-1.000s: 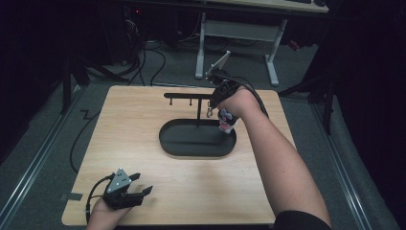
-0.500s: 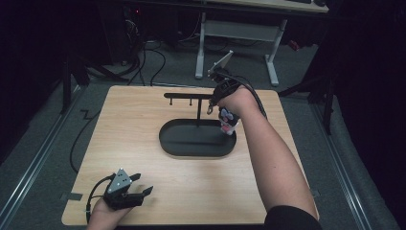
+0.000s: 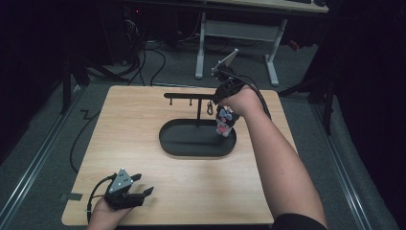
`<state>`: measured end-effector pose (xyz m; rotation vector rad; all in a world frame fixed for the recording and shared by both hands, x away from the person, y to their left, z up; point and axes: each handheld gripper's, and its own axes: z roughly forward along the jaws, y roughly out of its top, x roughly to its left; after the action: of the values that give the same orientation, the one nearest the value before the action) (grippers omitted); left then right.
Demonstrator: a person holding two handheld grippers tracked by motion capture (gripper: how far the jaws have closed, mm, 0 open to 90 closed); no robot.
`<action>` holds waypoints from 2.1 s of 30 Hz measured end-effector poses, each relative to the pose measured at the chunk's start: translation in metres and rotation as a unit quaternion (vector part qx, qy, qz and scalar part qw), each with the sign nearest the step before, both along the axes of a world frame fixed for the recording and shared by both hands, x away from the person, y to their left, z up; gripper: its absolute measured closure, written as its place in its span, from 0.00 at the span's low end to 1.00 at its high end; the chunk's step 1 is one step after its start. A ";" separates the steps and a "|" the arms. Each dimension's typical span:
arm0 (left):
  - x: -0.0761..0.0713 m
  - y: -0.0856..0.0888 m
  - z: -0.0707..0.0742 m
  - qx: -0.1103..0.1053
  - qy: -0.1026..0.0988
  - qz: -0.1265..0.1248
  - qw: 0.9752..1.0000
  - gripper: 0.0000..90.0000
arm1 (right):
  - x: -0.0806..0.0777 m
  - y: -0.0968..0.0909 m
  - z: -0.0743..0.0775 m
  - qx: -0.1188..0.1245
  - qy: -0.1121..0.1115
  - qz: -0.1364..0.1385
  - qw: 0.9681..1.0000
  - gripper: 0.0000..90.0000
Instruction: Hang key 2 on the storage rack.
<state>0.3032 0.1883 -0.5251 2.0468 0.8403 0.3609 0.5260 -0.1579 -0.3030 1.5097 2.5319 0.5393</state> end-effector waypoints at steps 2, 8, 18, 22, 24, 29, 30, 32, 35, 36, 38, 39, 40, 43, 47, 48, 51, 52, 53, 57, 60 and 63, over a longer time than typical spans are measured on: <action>0.000 -0.001 0.000 0.001 0.001 -0.002 1.000 0.35 | -0.004 -0.003 0.001 0.006 -0.005 0.005 1.000 0.88; 0.000 -0.003 0.000 0.004 -0.001 -0.004 1.000 0.35 | -0.019 -0.006 -0.006 0.009 -0.001 0.005 1.000 0.81; 0.000 -0.004 -0.001 0.008 0.000 -0.003 1.000 0.35 | -0.043 -0.014 -0.041 0.025 0.000 0.016 1.000 0.73; 0.000 -0.005 -0.001 0.009 0.002 -0.003 1.000 0.35 | -0.052 -0.017 -0.061 0.037 0.004 0.021 0.999 0.69; 0.000 -0.005 -0.002 0.011 0.001 -0.005 1.000 0.35 | -0.056 -0.019 -0.071 0.039 0.003 0.023 0.999 0.68; -0.001 -0.006 -0.002 0.009 0.001 -0.007 1.000 0.35 | -0.068 -0.026 -0.095 0.041 -0.015 0.014 0.999 0.64; -0.001 -0.006 -0.002 0.007 0.001 -0.007 1.000 0.35 | -0.071 -0.027 -0.099 0.043 -0.022 0.017 0.999 0.62; -0.001 -0.006 -0.002 0.004 0.002 -0.009 1.000 0.35 | -0.080 -0.028 -0.106 0.046 -0.045 0.023 0.998 0.57; -0.001 -0.006 -0.003 0.003 0.005 -0.009 1.000 0.35 | -0.099 -0.032 -0.118 0.043 -0.083 0.029 0.995 0.52; 0.000 -0.005 -0.003 0.001 0.006 -0.008 1.000 0.34 | -0.104 -0.033 -0.121 0.039 -0.092 0.031 0.994 0.51; -0.001 -0.005 -0.003 -0.001 0.006 -0.007 1.000 0.34 | -0.119 -0.038 -0.130 0.038 -0.121 0.038 0.991 0.47; -0.001 -0.005 -0.003 -0.002 0.006 -0.007 1.000 0.34 | -0.125 -0.042 -0.133 0.040 -0.132 0.037 0.990 0.45; -0.001 -0.005 -0.003 -0.003 0.006 -0.006 1.000 0.35 | -0.132 -0.045 -0.137 0.044 -0.138 0.037 0.989 0.45; -0.001 -0.005 -0.003 -0.005 0.007 -0.004 1.000 0.35 | -0.153 -0.056 -0.147 0.067 -0.167 0.039 0.983 0.43; 0.000 -0.005 -0.003 -0.009 0.007 -0.004 1.000 0.35 | -0.180 -0.071 -0.166 0.087 -0.216 0.031 0.972 0.41; 0.000 -0.005 -0.003 -0.010 0.007 -0.003 1.000 0.35 | -0.190 -0.076 -0.174 0.097 -0.232 0.028 0.967 0.40; -0.002 -0.006 -0.002 -0.009 0.003 -0.002 1.000 0.35 | -0.208 -0.087 -0.188 0.114 -0.247 0.017 0.962 0.37; -0.002 -0.006 -0.002 -0.009 0.004 -0.001 1.000 0.35 | -0.216 -0.092 -0.193 0.128 -0.252 0.009 0.959 0.35; -0.002 -0.006 -0.002 -0.010 0.006 0.002 1.000 0.35 | -0.220 -0.096 -0.195 0.131 -0.255 0.006 0.958 0.32; -0.005 -0.006 -0.002 -0.011 0.000 0.007 1.000 0.35 | -0.243 -0.117 -0.207 0.130 -0.273 -0.008 0.953 0.24; -0.008 -0.005 0.000 -0.021 -0.003 0.015 1.000 0.35 | -0.263 -0.137 -0.213 0.134 -0.286 -0.030 0.948 0.18; -0.008 -0.005 0.000 -0.029 0.000 0.021 0.999 0.35 | -0.274 -0.148 -0.219 0.167 -0.281 -0.062 0.943 0.07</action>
<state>0.2955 0.1834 -0.5254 1.9783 0.8847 0.3552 0.2522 -0.3057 -0.5216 1.3403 1.9595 1.2288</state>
